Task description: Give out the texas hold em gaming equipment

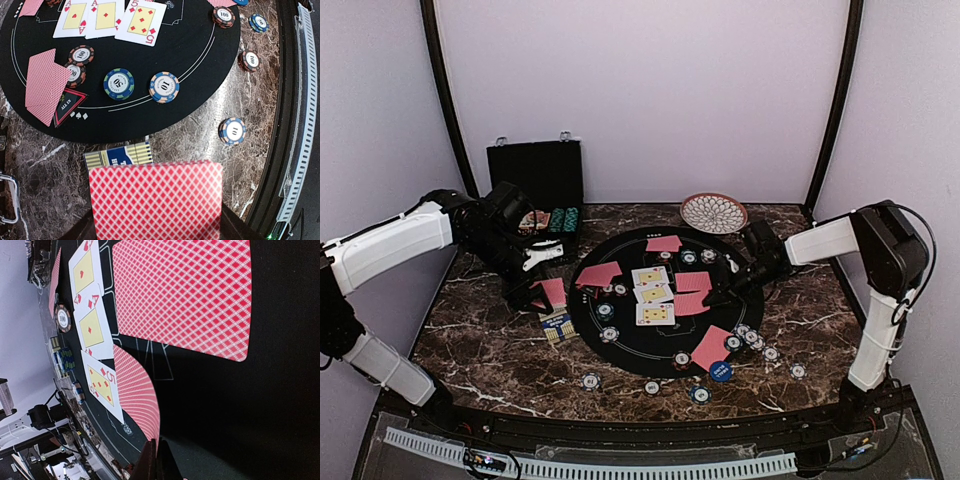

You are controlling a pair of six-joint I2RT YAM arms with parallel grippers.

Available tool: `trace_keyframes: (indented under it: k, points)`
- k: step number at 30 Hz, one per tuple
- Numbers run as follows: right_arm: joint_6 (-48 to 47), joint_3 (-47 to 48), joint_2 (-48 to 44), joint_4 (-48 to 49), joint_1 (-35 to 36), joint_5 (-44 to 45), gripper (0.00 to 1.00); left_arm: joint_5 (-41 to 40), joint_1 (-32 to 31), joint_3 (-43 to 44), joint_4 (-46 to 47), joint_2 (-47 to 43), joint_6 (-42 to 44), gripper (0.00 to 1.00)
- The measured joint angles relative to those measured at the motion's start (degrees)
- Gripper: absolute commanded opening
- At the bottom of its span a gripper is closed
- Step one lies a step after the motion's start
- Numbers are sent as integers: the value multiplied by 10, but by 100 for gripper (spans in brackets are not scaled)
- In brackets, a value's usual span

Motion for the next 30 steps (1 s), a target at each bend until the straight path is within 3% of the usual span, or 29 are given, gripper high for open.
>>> trace_keyframes:
  k: [15,23,30]
  points:
    - [-56,44,13,-72,0,49,2,7,0,0,0,0,0,0]
    - [-67,57,19,-86,0,65,28,14,0,10,-1,0,-4,0]
    - [-77,67,16,-101,1,97,39,14,0,10,0,0,-4,0]
